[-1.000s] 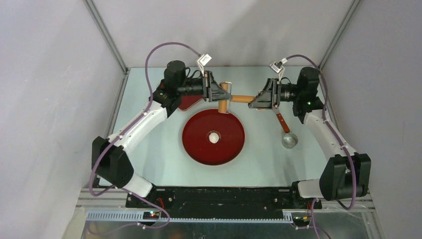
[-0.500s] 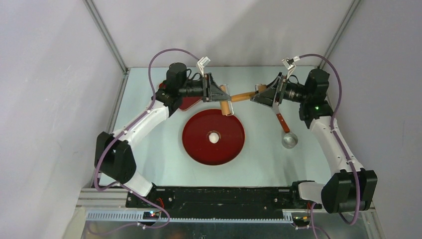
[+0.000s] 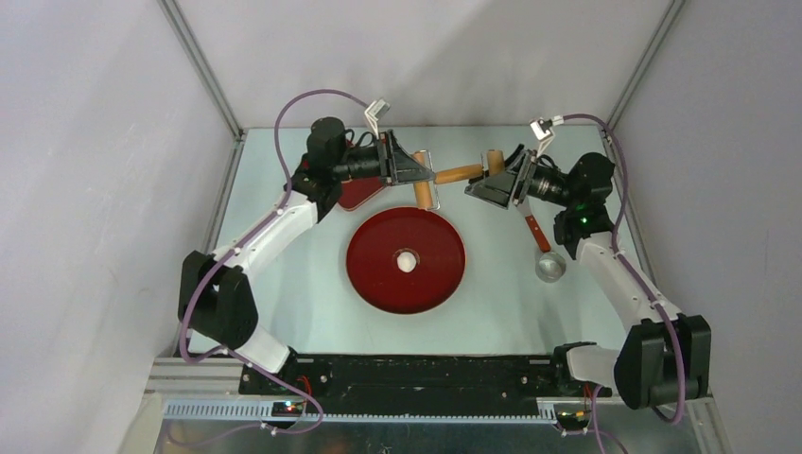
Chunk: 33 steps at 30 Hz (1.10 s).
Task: Roll out the dumpling wrappers from the dough
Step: Pick up the rolling pin from the center of the board.
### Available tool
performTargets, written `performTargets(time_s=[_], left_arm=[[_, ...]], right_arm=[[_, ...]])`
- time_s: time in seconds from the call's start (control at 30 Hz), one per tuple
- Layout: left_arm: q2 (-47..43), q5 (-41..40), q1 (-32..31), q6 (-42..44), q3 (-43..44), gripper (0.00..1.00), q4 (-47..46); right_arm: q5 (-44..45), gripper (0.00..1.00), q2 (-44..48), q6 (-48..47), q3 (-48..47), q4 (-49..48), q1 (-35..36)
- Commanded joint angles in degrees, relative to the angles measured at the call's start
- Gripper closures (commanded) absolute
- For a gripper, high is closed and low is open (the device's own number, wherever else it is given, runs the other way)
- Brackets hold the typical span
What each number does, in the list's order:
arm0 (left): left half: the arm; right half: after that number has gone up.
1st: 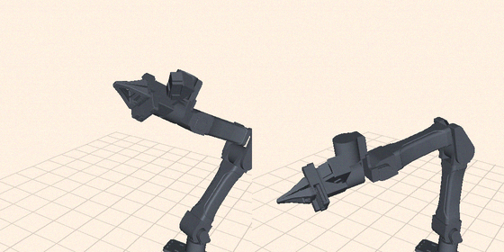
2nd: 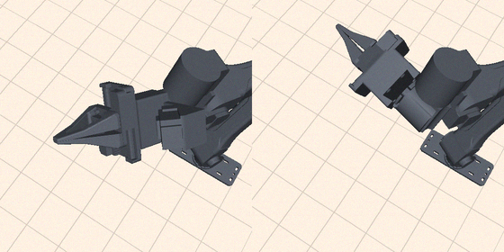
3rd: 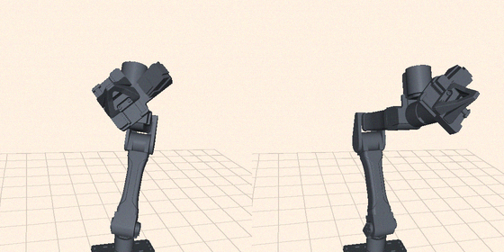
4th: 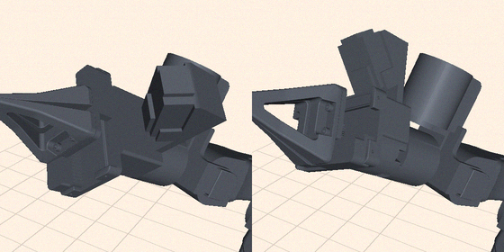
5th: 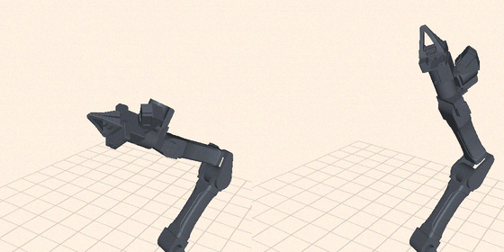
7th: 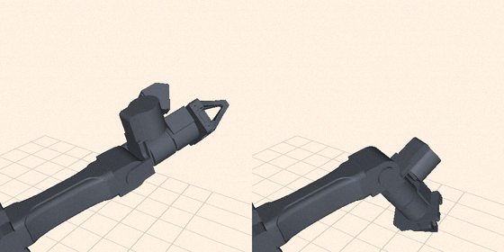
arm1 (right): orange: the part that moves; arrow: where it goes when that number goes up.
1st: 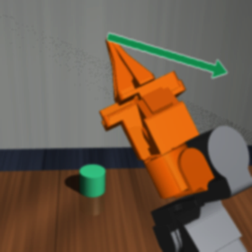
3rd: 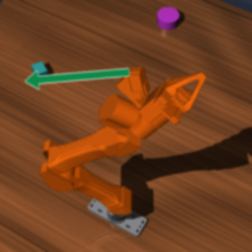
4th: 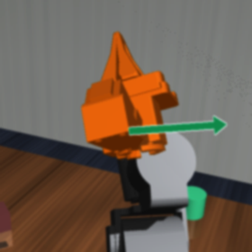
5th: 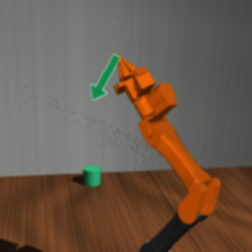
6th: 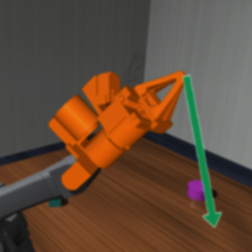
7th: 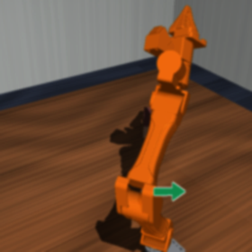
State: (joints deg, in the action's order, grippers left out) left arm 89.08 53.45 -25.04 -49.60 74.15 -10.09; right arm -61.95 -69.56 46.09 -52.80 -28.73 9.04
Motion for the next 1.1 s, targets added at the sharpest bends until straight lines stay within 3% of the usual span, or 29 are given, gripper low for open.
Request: performTargets(time_s=[0.0, 0.17, 0.43, 0.6, 0.77, 1.07], left_arm=[[-2.52, -2.19, -0.48, -1.01, -2.26, 1.0, -5.71], [-2.04, -2.67, -1.79, -1.24, -3.6, 1.0, -6.97], [-1.13, -3.55, -3.03, -2.57, -5.32, 1.0, -10.32], [0.23, -4.15, -3.72, -3.59, -6.58, 1.0, -12.33], [0.63, -4.48, -3.97, -3.44, -6.77, 1.0, -12.65], [1.7, -6.55, -6.88, -4.45, -9.65, 1.0, -14.56]], right_arm=[[-0.27, 0.04, -2.51, 10.67, 1.03, -16.29, 1.62], [-0.16, 0.05, -5.45, 20.33, 1.29, -27.53, 2.74], [3.57, 0.07, -5.34, 21.55, 3.38, -28.26, 5.28], [6.47, 0.1, -3.54, 16.28, 4.28, -22.03, 7.74], [8.96, 0.2, -2.1, 11.55, 4.28, -16.45, 7.47], [11.87, 0.19, -3.22, 7.76, 4.28, -12.61, 8.67]])
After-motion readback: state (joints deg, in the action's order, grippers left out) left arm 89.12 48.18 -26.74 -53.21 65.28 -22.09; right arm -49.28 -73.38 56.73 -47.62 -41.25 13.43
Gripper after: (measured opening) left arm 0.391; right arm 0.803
